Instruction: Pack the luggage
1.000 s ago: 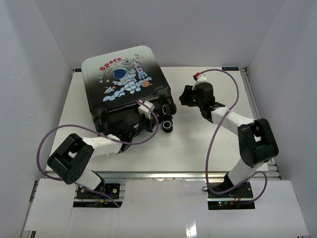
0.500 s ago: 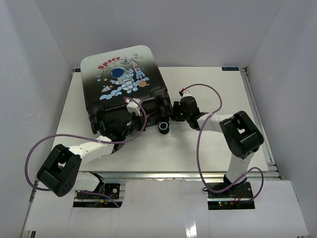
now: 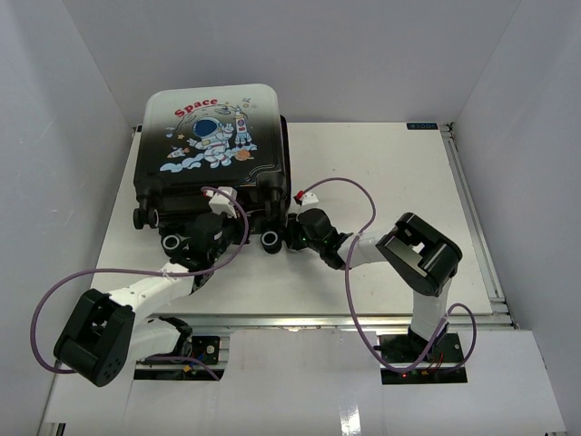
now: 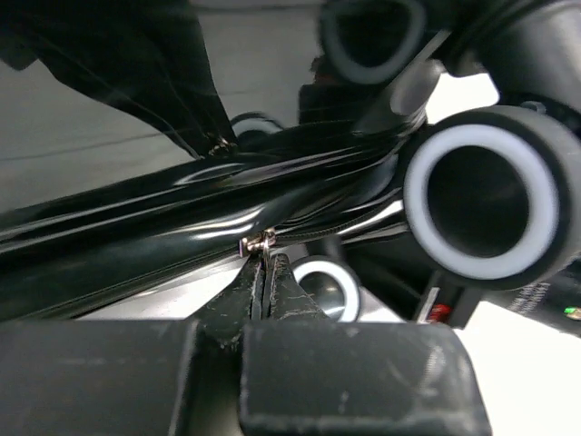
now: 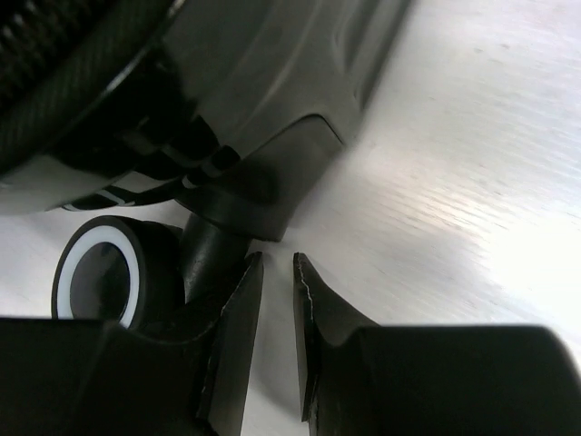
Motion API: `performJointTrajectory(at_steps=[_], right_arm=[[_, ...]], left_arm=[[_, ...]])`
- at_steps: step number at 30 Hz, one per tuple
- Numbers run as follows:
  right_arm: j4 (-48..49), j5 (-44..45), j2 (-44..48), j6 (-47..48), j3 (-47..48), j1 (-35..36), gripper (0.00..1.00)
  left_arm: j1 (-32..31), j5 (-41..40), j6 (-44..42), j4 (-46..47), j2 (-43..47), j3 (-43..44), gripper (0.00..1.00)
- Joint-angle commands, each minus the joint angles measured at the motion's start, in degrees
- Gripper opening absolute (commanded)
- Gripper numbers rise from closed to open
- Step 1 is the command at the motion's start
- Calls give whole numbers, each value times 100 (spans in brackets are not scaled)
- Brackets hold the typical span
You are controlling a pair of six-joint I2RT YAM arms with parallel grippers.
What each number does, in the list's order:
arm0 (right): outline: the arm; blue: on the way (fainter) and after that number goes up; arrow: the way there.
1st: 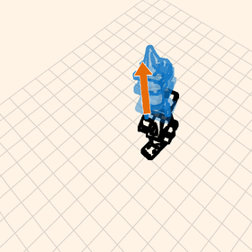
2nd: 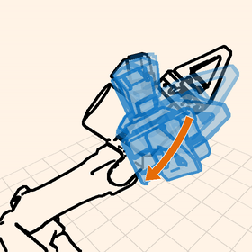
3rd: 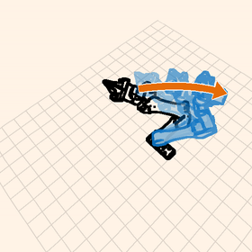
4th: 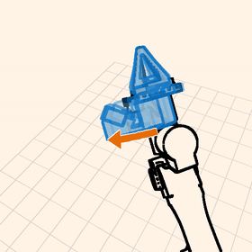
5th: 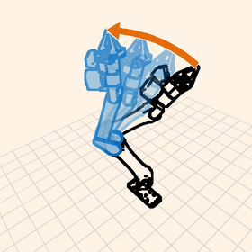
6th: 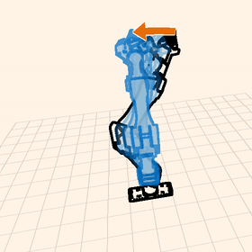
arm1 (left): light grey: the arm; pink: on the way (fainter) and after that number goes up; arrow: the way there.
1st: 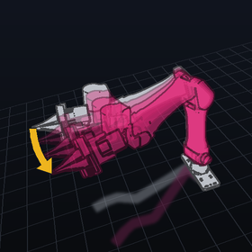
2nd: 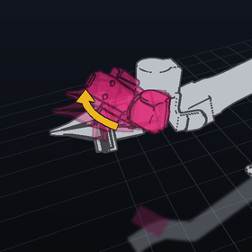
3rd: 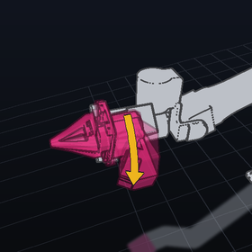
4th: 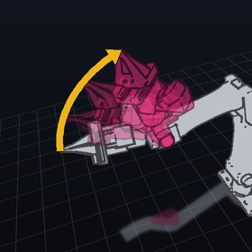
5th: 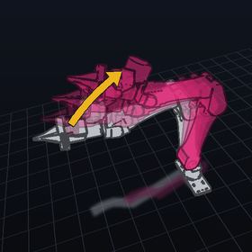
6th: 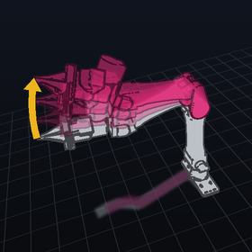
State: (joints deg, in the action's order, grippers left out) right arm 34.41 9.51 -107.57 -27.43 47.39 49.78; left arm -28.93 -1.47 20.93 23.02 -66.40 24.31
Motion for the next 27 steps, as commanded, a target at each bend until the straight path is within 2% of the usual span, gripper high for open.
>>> performJointTrajectory(at_steps=[1,7,15,23,27], right_arm=[[785,-871,-393,-228,391,521,28],[835,-806,-405,-211,520,721,27],[794,-808,-543,-185,685,859,27],[980,-1367,-540,106,628,858,27],[1056,-1754,-619,250,655,855,27]], left_arm=[[-128,933,76,1056,118,-18,0],[-414,1459,192,1402,232,-168,0],[-833,1598,157,1579,174,-98,0],[-842,2904,-28,2022,16,-85,0],[-839,3235,-124,2087,-113,-49,0]])
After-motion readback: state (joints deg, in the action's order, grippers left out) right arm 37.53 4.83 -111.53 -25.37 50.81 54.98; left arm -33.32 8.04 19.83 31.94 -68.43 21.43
